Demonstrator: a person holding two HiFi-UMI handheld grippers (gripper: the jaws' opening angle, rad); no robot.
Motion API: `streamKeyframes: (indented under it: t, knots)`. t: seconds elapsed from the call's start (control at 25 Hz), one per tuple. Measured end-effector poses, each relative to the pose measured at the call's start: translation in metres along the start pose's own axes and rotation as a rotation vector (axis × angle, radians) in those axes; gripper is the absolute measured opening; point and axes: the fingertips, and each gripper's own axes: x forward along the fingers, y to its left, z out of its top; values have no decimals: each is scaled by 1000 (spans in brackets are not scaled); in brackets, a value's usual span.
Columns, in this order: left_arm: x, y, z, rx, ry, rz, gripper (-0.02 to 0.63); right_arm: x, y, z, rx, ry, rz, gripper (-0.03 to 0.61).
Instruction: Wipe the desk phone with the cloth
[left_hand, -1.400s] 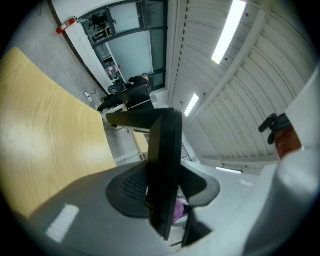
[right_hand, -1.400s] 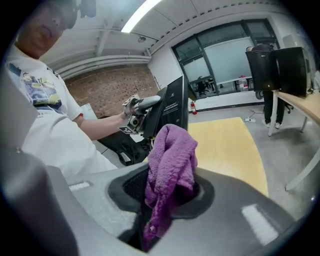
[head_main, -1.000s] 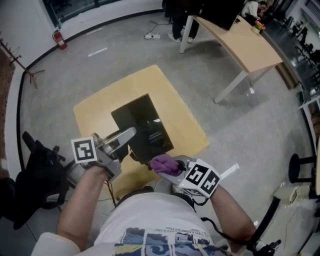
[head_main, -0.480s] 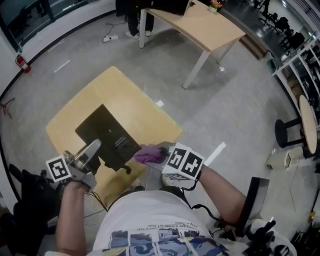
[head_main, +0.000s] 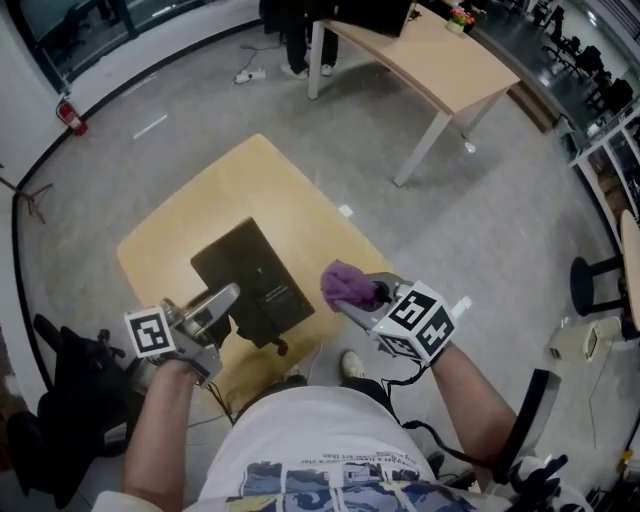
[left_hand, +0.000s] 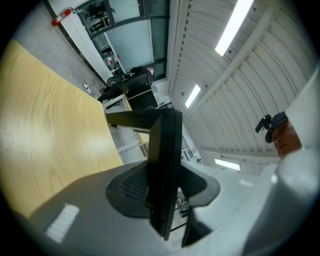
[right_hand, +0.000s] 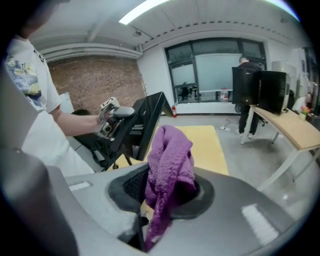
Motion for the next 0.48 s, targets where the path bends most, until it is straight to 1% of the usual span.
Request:
streamKeyframes:
  t: [0.12,0.24,0.36,0.48]
  knots:
    - [-1,15,-6,-20,13,22,179,-6,-15,13,55,-94,-78,103]
    - [4,31,-15,-33,46,32,179,-13,-20,18,97,-157,-120,103]
    - [10,52,-26,-32,91,39,179,-17,-18,13,134,-181,-155,103]
    - [17,83,-29,-54,98,54,179,-13,-17,4,168,-170,-172,103]
